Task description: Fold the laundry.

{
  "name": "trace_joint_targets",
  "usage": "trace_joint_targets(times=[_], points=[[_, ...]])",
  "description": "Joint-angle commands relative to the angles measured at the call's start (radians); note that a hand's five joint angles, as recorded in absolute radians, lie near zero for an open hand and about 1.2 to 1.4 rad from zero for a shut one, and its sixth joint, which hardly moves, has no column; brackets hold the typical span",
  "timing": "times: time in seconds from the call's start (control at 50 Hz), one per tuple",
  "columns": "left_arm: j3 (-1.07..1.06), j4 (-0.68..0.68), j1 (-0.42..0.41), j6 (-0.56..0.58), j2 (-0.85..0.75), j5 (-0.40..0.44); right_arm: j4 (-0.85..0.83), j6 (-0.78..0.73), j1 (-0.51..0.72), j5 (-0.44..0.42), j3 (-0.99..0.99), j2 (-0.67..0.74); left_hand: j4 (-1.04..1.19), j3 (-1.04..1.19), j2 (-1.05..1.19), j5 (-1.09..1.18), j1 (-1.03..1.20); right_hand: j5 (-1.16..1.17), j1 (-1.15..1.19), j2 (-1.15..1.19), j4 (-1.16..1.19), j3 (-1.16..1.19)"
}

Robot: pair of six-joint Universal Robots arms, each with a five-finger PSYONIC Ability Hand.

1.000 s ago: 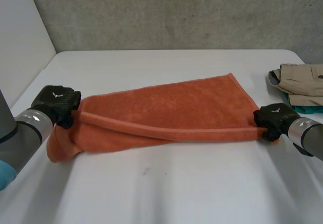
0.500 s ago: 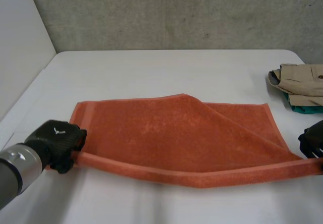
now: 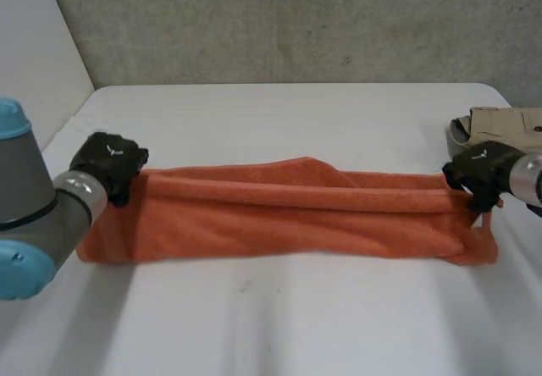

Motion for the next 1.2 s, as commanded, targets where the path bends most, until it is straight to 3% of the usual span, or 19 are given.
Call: trace_joint_targets(times=[0.02, 0.18, 0.5, 0.52, 0.54, 0.56, 0.58, 0.62, 0.64, 0.72, 0.82, 0.88, 1.06, 1.2], points=[[0.092, 0.027, -0.025, 0.003, -0.012, -0.029, -0.078, 0.051, 0.032, 0.019, -0.062, -0.002, 0.193, 0.199, 0.194, 0.229, 0.269, 0.223, 0.431, 0.227, 0.207, 0.217], [0.152, 0.1, -0.029, 0.012, -0.098, -0.029, -0.103, 0.066, 0.05, 0.03, -0.126, 0.047, 0.193, 0.199, 0.194, 0.229, 0.269, 0.223, 0.431, 0.227, 0.207, 0.217], [0.377, 0.346, -0.031, 0.041, -0.407, -0.027, -0.303, 0.07, 0.118, 0.173, -0.349, 0.292, 0.193, 0.199, 0.194, 0.229, 0.269, 0.223, 0.431, 0.227, 0.207, 0.217], [0.383, 0.352, -0.034, 0.042, -0.417, -0.027, -0.311, 0.071, 0.121, 0.18, -0.361, 0.306, 0.15, 0.156, 0.151, 0.186, 0.225, 0.223, 0.431, 0.227, 0.207, 0.217], [0.388, 0.36, -0.039, 0.041, -0.424, -0.027, -0.322, 0.073, 0.13, 0.194, -0.381, 0.326, -0.045, -0.039, -0.044, -0.009, 0.03, -0.515, -0.306, -0.511, -0.53, -0.52], [0.388, 0.37, -0.054, 0.044, -0.434, -0.027, -0.326, 0.071, 0.136, 0.205, -0.39, 0.334, -0.823, -0.817, -0.822, -0.787, -0.748, -0.999, -0.791, -0.995, -1.015, -1.005], [0.386, 0.373, -0.062, 0.042, -0.434, -0.027, -0.331, 0.071, 0.144, 0.214, -0.398, 0.337, -1.028, -1.023, -1.027, -0.992, -0.953, -0.999, -0.791, -0.995, -1.015, -1.005], [0.383, 0.383, -0.08, 0.038, -0.428, -0.027, -0.34, 0.082, 0.165, 0.257, -0.419, 0.328, -0.934, -0.928, -0.933, -0.898, -0.859, -0.999, -0.791, -0.995, -1.015, -1.005], [0.38, 0.39, -0.091, 0.033, -0.42, -0.027, -0.343, 0.089, 0.168, 0.272, -0.421, 0.32, -1.028, -1.023, -1.027, -0.992, -0.953, -0.999, -0.791, -0.995, -1.015, -1.005], [0.341, 0.396, -0.109, 0.029, -0.373, -0.038, -0.365, 0.167, 0.165, 0.318, -0.377, 0.224, -1.028, -1.023, -1.027, -0.992, -0.953, -0.999, -0.791, -0.995, -1.015, -1.005], [0.198, 0.398, -0.106, 0.027, -0.218, -0.035, -0.365, 0.267, 0.162, 0.274, -0.182, 0.044, -1.028, -1.023, -1.027, -0.992, -0.953, -0.999, -0.791, -0.995, -1.015, -1.005], [0.095, 0.396, -0.109, 0.003, -0.139, -0.033, -0.357, 0.307, 0.142, 0.202, -0.038, -0.043, -1.028, -1.023, -1.027, -0.992, -0.953, -0.999, -0.791, -0.995, -1.015, -1.005], [-0.141, 0.4, -0.106, -0.157, 0.005, -0.029, -0.371, 0.326, -0.002, 0.036, 0.314, -0.113, -1.028, -1.023, -1.027, -0.992, -0.953, -0.998, -0.789, -0.994, -1.014, -1.004], [-0.186, 0.401, -0.108, -0.206, 0.002, -0.029, -0.5, 0.315, -0.049, -0.019, 0.42, -0.105, -1.028, -1.023, -1.027, -0.992, -0.953, -0.701, -0.493, -0.698, -0.717, -0.707]])
